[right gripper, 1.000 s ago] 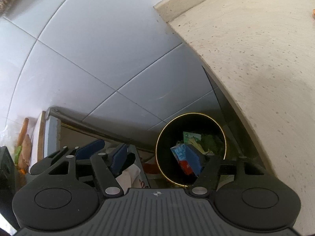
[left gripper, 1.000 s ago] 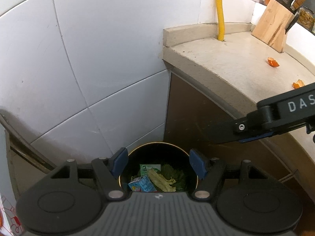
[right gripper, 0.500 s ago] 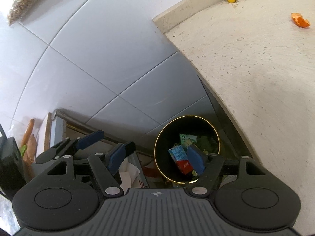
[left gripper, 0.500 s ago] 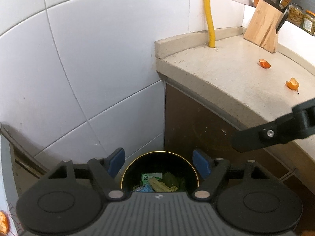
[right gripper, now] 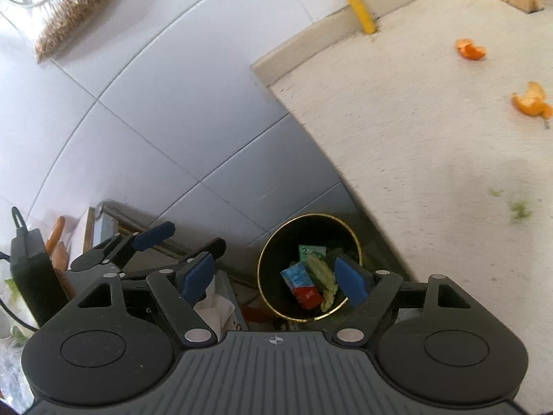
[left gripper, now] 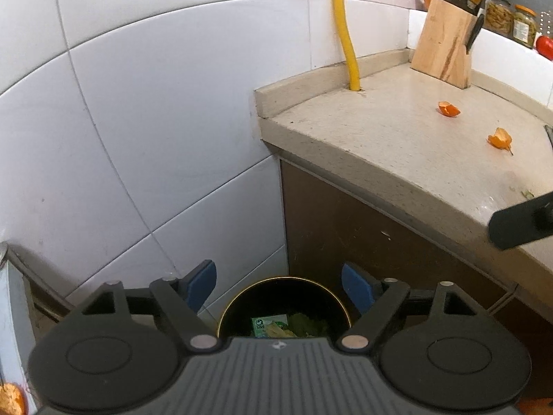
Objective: Collect trash
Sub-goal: 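Move both open tools up to the orange peels on the counter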
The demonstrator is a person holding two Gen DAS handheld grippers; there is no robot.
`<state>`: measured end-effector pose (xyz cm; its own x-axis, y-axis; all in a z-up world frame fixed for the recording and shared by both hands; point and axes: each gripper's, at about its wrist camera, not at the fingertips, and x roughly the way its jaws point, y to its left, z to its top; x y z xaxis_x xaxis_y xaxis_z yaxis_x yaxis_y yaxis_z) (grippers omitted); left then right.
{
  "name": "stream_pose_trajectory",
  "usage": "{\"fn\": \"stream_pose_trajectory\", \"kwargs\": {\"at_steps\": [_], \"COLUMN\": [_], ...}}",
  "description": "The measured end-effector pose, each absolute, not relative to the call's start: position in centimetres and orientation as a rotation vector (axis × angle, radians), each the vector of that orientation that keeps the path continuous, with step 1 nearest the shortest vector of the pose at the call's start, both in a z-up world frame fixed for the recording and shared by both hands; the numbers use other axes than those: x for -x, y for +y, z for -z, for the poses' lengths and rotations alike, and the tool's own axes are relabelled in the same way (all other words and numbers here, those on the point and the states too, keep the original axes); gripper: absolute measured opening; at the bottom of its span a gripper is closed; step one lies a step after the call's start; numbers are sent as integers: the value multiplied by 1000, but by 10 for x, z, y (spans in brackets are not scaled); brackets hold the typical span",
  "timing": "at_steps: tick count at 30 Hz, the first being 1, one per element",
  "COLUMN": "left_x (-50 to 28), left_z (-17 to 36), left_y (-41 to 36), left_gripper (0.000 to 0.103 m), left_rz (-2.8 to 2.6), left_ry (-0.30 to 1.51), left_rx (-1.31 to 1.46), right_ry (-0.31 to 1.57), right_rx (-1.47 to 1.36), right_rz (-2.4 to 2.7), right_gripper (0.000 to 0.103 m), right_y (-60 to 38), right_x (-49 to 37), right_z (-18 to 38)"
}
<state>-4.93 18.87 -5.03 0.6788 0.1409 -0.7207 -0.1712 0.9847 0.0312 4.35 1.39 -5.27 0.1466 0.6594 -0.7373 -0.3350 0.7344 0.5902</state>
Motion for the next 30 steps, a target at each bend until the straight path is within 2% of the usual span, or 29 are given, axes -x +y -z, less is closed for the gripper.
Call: {"fn": "stream_pose_trajectory", "kwargs": {"at_steps": [15,30], "left_x": [43,-12], "left_z": [52,17], "left_y": [171,125], "left_gripper": [76,76], "left_rz": [-152,-57], "left_ry": [830,768], "left_rx": [42,32], "right_ry": [1150,1067], "right_rx": [-305,-215], "right_rz": [-572,-440], "right_gripper": [85,86], "right_y": [-50,-92], "right_x": [-51,-93], "right_z": [47,53]}}
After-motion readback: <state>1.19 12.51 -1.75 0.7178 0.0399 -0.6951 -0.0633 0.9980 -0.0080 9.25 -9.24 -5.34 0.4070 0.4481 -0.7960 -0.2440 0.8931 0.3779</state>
